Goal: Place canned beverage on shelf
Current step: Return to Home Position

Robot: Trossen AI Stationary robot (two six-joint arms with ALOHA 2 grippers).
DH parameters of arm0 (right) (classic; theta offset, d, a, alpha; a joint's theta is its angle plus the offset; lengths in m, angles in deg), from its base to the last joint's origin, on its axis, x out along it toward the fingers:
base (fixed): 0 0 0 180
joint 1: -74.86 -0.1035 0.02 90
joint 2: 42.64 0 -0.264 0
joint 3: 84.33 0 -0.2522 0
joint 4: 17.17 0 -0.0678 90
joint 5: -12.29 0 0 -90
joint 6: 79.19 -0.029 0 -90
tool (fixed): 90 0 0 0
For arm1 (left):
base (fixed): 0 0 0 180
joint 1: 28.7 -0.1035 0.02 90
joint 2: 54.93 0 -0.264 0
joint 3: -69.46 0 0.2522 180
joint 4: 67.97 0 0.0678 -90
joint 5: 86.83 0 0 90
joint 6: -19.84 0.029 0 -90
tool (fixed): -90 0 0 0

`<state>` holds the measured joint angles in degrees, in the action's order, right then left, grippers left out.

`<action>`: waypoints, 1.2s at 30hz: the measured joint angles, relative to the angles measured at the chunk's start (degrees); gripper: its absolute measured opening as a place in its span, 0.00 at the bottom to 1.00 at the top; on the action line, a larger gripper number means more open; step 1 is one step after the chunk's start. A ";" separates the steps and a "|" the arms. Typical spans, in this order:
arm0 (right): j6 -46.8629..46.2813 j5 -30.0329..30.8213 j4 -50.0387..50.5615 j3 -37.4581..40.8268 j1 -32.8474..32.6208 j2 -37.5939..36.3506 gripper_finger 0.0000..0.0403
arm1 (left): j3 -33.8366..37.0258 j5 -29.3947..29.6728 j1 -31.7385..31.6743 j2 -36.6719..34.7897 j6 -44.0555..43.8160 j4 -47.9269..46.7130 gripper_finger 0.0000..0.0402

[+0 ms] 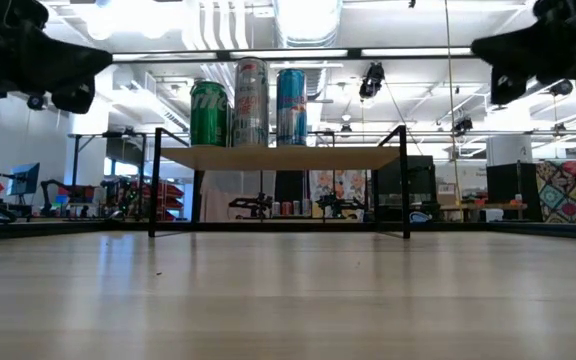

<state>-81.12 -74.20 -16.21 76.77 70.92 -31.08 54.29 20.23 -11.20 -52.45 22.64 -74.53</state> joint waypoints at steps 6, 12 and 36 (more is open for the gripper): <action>-1.20 -1.18 4.39 0.31 -0.02 -7.95 0.02 | -1.33 -0.02 0.02 -2.38 -1.34 -4.06 0.00; -3.21 -2.50 4.16 3.29 -0.02 -11.50 0.02 | 0.80 -0.07 0.02 -2.48 -0.87 -2.78 0.00; -6.35 -2.03 1.67 4.46 -0.02 -7.94 0.02 | 0.83 -4.54 0.06 -2.06 -3.32 -4.10 0.00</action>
<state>-87.47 -76.24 -14.54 81.22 70.90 -39.02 55.12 15.69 -11.14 -54.52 19.32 -78.63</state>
